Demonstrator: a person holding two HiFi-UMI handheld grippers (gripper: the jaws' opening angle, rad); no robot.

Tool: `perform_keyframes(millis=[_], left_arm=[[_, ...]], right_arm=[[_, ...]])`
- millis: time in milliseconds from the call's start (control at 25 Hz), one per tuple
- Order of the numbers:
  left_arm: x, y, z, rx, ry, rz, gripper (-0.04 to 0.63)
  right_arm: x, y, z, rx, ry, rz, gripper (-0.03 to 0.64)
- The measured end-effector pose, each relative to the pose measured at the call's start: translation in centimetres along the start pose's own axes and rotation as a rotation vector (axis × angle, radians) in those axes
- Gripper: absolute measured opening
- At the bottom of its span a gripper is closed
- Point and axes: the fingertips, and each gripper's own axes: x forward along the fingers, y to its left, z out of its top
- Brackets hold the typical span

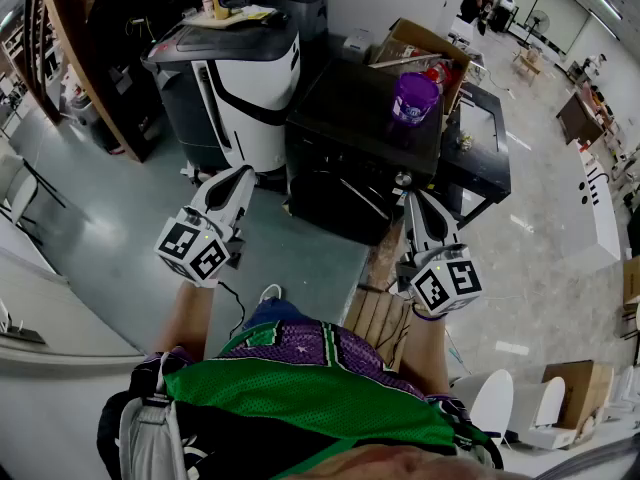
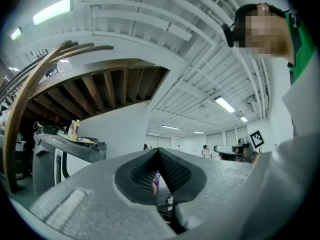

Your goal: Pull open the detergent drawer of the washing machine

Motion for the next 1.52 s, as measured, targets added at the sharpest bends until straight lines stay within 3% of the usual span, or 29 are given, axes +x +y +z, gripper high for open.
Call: perform_keyframes(millis=[960,1280,1520], left_arm=[[3.6,0.9,-1.1,0.031,0.046,-0.003,0.017],[5.7,5.2,-2.0,0.055,0.071,-0.011,0.017],[9.3,10.0,-1.8,0.066,0.071,-0.049,0.017]], right_arm=[[4.2,-0.8,-2.2,-0.027,0.032,0.024,-0.002],[9.5,-0.7,-3.1,-0.019,0.044,0.021,-0.002],[15.0,-0.9,-2.5,-0.077,0.057,0.003,-0.002]])
